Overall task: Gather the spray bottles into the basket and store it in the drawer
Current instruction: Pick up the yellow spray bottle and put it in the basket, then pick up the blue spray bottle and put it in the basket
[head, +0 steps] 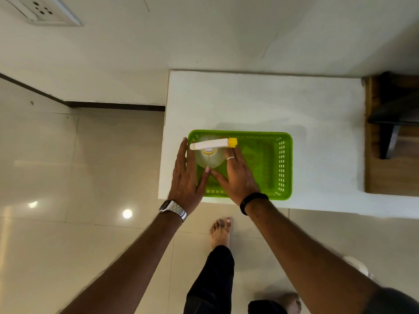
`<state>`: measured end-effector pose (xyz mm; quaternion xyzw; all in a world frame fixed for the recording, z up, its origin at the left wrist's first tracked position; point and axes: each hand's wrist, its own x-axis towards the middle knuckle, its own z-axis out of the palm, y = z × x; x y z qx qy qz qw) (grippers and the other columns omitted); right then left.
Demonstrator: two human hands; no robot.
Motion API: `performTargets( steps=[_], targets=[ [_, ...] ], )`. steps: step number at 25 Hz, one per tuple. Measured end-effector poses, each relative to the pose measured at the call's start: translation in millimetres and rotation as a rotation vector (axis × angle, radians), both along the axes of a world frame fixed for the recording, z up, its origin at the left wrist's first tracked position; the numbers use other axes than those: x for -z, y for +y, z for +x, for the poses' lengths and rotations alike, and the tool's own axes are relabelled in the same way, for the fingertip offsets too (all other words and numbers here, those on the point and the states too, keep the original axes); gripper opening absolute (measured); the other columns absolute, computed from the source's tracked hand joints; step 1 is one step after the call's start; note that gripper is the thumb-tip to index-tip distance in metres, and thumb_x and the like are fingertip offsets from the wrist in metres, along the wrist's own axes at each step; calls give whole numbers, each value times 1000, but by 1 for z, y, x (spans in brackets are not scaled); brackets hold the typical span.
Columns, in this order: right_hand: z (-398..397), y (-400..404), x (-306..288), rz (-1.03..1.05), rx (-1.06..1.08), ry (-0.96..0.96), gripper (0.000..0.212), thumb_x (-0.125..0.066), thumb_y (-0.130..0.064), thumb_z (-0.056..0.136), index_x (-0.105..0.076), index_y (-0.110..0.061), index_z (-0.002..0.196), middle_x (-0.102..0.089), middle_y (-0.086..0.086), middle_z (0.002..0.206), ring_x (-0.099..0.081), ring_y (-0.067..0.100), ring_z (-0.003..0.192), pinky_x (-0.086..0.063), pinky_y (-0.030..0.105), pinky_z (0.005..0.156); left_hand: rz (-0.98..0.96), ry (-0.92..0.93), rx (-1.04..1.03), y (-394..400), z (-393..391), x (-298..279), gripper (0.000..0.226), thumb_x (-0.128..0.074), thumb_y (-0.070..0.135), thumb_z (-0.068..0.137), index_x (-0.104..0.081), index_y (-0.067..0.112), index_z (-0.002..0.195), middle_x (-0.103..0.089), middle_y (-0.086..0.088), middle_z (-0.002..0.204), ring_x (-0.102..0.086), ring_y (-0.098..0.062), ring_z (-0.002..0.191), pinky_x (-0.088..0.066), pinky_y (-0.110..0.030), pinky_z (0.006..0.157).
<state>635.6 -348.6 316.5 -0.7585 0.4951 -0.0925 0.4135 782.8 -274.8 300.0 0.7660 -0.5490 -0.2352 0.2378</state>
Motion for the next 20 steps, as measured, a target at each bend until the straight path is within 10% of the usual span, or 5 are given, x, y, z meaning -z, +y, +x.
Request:
performTargets(
  steps=[6,10,14,20],
  targets=[
    [-41,40,-30,-109,122,63,69,-51,-37,101,-25,-7,158,-26,13,165,-21,28,154,-25,43,121,-12,-19,-294,30,-10,-34,66,-52,33,97,-30,10,155,-34,-12,160,-30,-24,149,-24,-39,122],
    [-90,90,-42,-279,11,70,58,-45,-36,101,-35,-16,155,-32,3,163,-23,18,153,-23,45,118,-9,0,-380,88,-35,-47,33,-52,34,94,-54,24,125,-60,-3,114,-51,-17,102,-48,-56,96],
    [-157,155,-31,-247,-177,154,55,-38,-41,104,-37,-16,153,-31,3,162,-29,19,150,-32,52,115,358,51,1,155,-106,-50,52,-40,59,91,-42,36,138,-56,8,133,-57,-11,115,-54,-47,98],
    [-300,257,-5,-64,-231,397,56,-47,-44,97,-48,-14,144,-44,9,151,-43,26,141,-41,55,109,810,-204,662,178,-209,-17,84,-38,62,97,-5,22,162,-11,-1,172,-17,-20,158,-26,-37,123]
  ],
)
